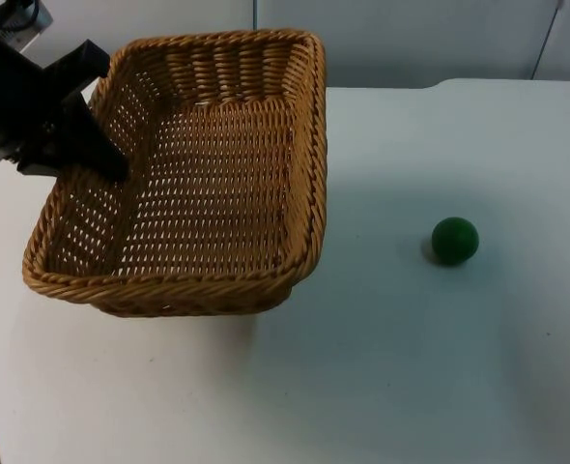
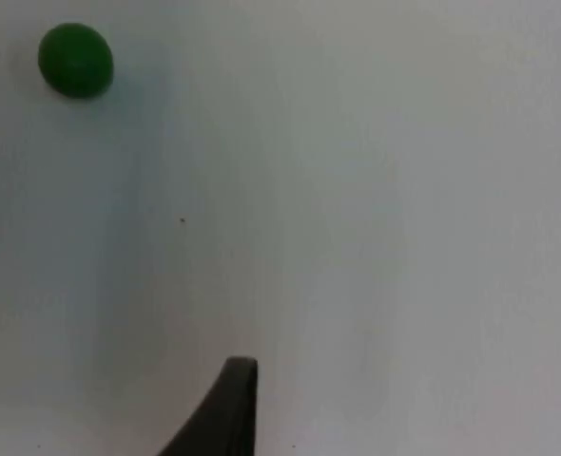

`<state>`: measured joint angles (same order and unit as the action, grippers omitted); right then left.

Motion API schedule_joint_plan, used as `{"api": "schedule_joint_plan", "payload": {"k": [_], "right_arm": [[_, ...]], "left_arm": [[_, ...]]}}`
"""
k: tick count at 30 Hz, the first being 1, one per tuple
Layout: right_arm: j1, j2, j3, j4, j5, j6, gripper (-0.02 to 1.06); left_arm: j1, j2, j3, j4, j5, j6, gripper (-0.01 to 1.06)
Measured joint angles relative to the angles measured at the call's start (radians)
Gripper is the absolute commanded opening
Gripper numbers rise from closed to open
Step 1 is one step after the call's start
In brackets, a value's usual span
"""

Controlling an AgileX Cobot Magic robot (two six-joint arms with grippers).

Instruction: Pick up the basket with the left hand and place the ball into the basket with the right hand.

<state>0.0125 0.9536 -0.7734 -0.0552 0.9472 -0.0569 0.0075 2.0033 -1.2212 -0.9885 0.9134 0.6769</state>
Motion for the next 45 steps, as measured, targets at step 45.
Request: {"api": "schedule_joint_plan", "payload": {"k": [45], "right_arm": [[0.307, 1.0, -0.133, -0.022, -0.971, 0.0, 1.05]], "left_arm": [[0.0, 0.0, 0.0, 0.0, 0.0, 0.002, 0.0]]}}
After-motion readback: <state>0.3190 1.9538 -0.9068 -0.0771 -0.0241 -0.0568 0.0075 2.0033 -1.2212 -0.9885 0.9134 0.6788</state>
